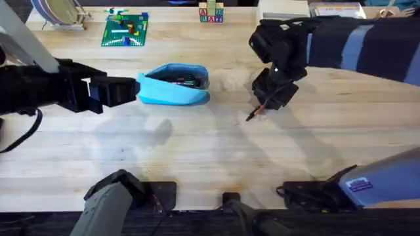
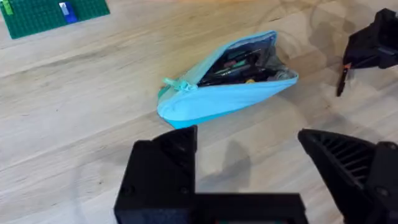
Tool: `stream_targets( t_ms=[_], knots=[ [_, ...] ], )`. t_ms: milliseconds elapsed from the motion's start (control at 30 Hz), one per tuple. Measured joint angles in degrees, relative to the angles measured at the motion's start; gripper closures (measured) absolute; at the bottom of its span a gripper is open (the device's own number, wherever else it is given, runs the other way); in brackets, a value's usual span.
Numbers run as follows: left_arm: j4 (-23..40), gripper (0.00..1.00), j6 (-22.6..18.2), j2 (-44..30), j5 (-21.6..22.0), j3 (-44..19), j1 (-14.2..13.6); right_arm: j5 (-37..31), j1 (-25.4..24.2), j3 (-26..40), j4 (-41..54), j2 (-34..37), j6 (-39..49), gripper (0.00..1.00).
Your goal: Unzip the bag, pick up the pens from the table one at a time and place them inside, then zip the bag closed.
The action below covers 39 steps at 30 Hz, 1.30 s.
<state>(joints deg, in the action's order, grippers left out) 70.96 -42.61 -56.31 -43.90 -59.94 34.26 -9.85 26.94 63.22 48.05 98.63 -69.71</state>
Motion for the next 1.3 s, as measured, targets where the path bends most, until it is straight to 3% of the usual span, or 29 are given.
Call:
stream_targets(
  t_ms=[367,733,933,967,1300],
  knots=[
    [0.0,0.006,0.0,0.0,0.0,0.0,0.0,-0.5,-0.1,0.7,0.1,0.3,4.4,0.971],
    [0.0,0.006,0.0,0.0,0.0,0.0,0.0,-1.5,-2.5,10.1,0.5,-0.3,15.7,0.97],
    [0.0,0.006,0.0,0.0,0.0,0.0,0.0,-1.5,-2.6,15.1,0.6,-2.8,26.0,0.97],
    [0.0,0.006,0.0,0.0,0.0,0.0,0.0,-1.5,-2.6,17.0,0.7,-3.4,31.7,0.97],
    [0.0,0.006,0.0,0.0,0.0,0.0,0.0,-1.5,-2.6,24.7,0.8,-3.5,46.5,0.969]
  ],
)
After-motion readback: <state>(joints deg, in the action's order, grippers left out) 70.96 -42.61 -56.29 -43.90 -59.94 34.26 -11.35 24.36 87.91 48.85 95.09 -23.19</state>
